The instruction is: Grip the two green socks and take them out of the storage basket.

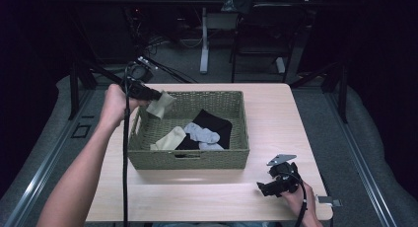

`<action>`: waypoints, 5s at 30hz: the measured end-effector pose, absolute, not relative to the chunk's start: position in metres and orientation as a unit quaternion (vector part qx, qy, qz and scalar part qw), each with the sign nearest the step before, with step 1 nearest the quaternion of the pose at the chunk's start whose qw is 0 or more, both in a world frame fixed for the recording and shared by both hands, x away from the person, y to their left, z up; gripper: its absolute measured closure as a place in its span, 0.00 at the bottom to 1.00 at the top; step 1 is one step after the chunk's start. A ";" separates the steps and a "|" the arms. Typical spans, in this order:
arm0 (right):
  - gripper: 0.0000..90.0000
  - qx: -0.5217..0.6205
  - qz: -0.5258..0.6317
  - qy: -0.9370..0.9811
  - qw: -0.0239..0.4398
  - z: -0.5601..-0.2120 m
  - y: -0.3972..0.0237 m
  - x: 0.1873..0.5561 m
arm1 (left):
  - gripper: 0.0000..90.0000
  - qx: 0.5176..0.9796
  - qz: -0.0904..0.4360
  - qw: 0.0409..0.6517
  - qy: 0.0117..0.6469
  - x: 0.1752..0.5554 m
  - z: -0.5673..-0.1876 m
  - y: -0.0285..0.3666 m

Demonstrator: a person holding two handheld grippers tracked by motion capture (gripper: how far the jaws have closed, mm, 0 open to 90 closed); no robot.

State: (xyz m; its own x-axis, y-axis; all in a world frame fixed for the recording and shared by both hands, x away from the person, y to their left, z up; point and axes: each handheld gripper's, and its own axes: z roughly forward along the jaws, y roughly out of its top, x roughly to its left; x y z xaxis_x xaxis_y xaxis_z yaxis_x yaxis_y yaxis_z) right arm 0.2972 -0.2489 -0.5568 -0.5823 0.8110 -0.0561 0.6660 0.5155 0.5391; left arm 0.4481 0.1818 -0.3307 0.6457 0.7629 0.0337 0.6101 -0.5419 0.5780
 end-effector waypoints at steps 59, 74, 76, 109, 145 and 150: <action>0.05 0.432 0.241 0.856 0.152 -0.557 -0.248 0.295 | 0.95 0.779 0.108 0.209 0.581 0.430 -0.461 0.345; 0.05 0.431 0.236 0.858 0.152 -0.558 -0.247 0.295 | 0.85 0.768 0.053 0.184 0.611 0.438 -0.533 0.351; 0.05 0.432 0.236 0.857 0.151 -0.558 -0.248 0.295 | 0.73 0.768 0.061 0.193 0.607 0.436 -0.530 0.352; 0.05 0.427 0.240 0.859 0.148 -0.558 -0.248 0.295 | 0.03 0.833 0.149 0.235 0.477 0.456 -0.406 0.230; 0.05 0.431 0.240 0.858 0.146 -0.558 -0.249 0.294 | 0.07 0.859 0.028 0.213 0.464 0.515 -0.518 0.152; 0.05 0.428 0.242 0.858 0.147 -0.558 -0.249 0.294 | 0.13 0.872 0.012 0.189 0.451 0.518 -0.526 0.143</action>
State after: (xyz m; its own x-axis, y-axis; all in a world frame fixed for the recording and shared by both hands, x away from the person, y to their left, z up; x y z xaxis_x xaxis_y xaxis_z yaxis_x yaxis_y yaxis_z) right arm 0.2938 -0.2489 -0.5580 -0.5903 0.8059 -0.0441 0.6637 0.5158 0.5417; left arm 0.5177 0.1425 -0.5259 0.5930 0.7910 -0.1506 0.7823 -0.5216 0.3406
